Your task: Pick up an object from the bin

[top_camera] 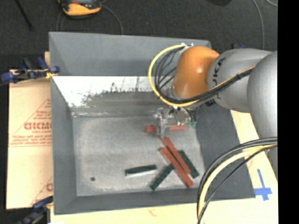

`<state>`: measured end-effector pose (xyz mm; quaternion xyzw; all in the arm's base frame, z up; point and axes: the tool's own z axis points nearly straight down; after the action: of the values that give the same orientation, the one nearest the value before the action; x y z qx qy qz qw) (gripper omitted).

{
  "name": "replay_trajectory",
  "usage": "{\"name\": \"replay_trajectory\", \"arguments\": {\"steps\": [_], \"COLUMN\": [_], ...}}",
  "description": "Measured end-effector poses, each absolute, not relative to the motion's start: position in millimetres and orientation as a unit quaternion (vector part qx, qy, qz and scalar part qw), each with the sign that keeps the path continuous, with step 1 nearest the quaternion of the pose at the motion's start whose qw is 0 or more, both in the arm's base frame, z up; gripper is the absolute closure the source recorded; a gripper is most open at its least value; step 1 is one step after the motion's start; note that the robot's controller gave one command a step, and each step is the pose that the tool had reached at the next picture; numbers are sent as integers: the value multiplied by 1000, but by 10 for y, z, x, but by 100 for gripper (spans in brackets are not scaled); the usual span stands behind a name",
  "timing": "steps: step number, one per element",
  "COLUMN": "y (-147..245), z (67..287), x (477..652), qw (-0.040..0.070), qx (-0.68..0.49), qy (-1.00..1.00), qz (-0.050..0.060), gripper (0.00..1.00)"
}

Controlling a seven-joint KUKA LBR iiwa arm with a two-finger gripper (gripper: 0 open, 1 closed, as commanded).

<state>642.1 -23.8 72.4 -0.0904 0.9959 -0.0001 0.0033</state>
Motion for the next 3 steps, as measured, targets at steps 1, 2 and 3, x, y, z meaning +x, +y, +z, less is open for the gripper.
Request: {"name": "replay_trajectory", "arguments": {"steps": [1,2,3], "y": [-237,-217,-296], "z": [724,1093,1566], "x": [6421,6375,5784], "qw": [3,-1,0], "qx": [-90,-129,-124], "qy": [996,992,992], "qz": [0,0,1], "gripper": [100,100,100]}}
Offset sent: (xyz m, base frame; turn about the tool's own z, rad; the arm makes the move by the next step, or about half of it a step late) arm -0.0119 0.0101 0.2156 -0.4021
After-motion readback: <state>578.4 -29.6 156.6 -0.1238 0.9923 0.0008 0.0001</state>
